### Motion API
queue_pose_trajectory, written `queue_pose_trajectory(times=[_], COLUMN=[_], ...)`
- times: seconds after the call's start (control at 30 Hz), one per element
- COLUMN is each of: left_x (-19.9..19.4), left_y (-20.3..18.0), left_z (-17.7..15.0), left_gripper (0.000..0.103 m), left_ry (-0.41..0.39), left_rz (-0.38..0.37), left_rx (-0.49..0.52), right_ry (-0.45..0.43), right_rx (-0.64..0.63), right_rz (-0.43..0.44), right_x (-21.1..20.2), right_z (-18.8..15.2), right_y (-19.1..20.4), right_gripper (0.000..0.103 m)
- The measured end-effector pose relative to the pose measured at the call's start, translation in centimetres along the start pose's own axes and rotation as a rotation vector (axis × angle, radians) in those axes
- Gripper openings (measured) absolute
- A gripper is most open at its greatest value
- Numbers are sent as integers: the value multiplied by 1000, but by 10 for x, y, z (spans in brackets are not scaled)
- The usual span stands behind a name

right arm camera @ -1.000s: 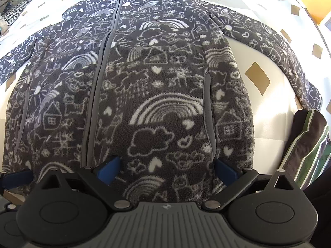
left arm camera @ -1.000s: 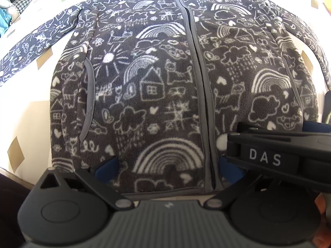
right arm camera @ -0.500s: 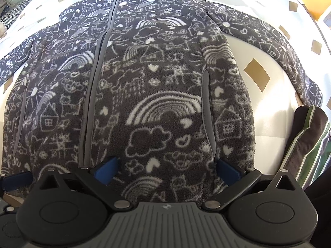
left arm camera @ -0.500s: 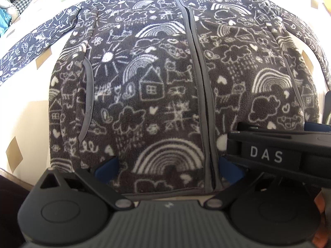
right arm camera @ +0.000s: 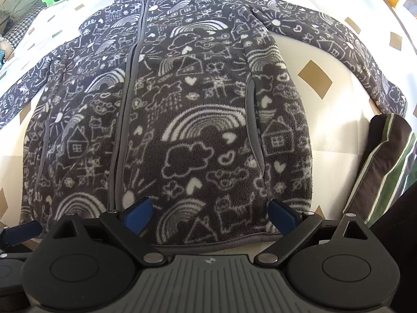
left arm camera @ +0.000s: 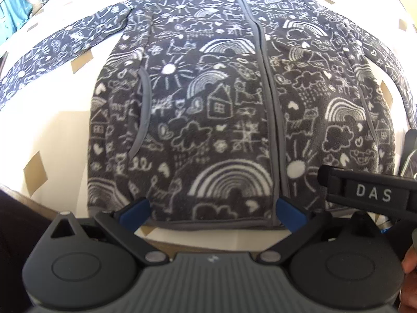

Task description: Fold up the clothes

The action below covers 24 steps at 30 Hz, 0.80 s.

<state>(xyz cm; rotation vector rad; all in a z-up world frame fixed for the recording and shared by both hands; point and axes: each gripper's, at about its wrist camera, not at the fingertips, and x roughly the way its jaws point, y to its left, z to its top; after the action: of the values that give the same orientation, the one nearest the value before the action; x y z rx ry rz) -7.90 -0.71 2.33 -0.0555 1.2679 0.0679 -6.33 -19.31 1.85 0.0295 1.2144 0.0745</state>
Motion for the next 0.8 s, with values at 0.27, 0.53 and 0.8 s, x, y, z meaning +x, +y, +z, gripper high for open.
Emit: queue_pose_trajectory(times=[0.27,0.53,0.8], left_x=[-17,-21,-22], left_y=[-2,-4,-4], left_z=[-19,-27,-33], left_gripper=[103,103,103], left_ry=[2,26,35], left_rz=[15,13,20], left_rx=[-5,-5,-4], right_ry=[-46,-15,-7], right_rx=[-49,-28,-43], right_rz=[-22,-31,-18], right_x=[-15,-19,-23], right_z=[-7,-14,-18], right_y=[8,5,9], right_gripper=[96,95,95])
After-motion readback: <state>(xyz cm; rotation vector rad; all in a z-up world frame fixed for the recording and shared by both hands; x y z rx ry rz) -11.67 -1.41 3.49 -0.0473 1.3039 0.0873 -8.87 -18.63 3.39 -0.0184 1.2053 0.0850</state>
